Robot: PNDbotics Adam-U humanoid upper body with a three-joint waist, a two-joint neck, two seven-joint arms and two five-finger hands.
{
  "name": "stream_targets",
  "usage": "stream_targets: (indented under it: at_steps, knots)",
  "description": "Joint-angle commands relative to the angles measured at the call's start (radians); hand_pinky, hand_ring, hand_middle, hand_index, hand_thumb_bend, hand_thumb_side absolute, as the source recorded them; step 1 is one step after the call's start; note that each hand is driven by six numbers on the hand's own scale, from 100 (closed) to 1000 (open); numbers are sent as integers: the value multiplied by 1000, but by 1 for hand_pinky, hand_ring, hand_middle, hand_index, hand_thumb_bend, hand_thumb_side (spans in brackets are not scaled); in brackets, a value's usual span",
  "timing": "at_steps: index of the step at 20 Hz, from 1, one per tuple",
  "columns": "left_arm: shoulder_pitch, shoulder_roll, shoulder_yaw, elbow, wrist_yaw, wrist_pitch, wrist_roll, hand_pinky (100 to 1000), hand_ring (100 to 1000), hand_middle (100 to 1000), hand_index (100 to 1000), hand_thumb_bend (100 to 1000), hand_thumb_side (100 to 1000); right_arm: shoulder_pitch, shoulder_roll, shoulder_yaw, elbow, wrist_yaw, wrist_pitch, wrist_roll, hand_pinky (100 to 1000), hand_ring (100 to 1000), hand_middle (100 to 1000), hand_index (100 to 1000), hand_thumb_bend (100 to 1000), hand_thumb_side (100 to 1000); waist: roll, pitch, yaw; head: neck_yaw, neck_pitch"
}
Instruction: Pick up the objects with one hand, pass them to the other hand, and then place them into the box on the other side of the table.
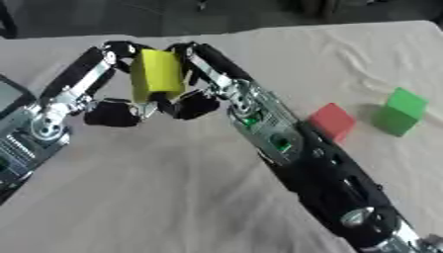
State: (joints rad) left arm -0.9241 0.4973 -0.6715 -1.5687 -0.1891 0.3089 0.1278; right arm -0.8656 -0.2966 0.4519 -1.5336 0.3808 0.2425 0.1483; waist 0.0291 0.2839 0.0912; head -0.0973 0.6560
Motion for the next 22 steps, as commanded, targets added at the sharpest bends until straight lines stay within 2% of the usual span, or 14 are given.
stream_targets:
  at_steps: [1,4,11,15,22]
  knots:
    - [-16,33,16,-4,-2,4,13,722,791,569,510,100,314,-11,-21,-7,-16,24,9,-7,591,645,554,602,154,100,1,-20,-1,4,-10]
    - [-13,40,14,1,-6,1,7,713,775,549,487,100,320,-11,-25,-11,-17,53,18,-19,616,665,582,633,251,100,2,-20,-1,4,-9]
    - [-8,61,13,3,-16,-14,-5,686,715,488,412,100,310,-13,-35,-13,-21,109,11,1,674,739,685,745,412,100,2,-21,-1,3,-5]
    - [-5,78,12,2,-16,-22,-7,678,684,456,370,100,304,-14,-41,-14,-22,150,1,31,700,765,715,793,434,155,3,-23,-2,4,-7]
    - [2,91,14,4,3,-26,-3,661,644,424,341,100,294,-14,-45,-19,-25,175,-12,66,709,777,729,821,438,172,5,-25,-4,6,-13]
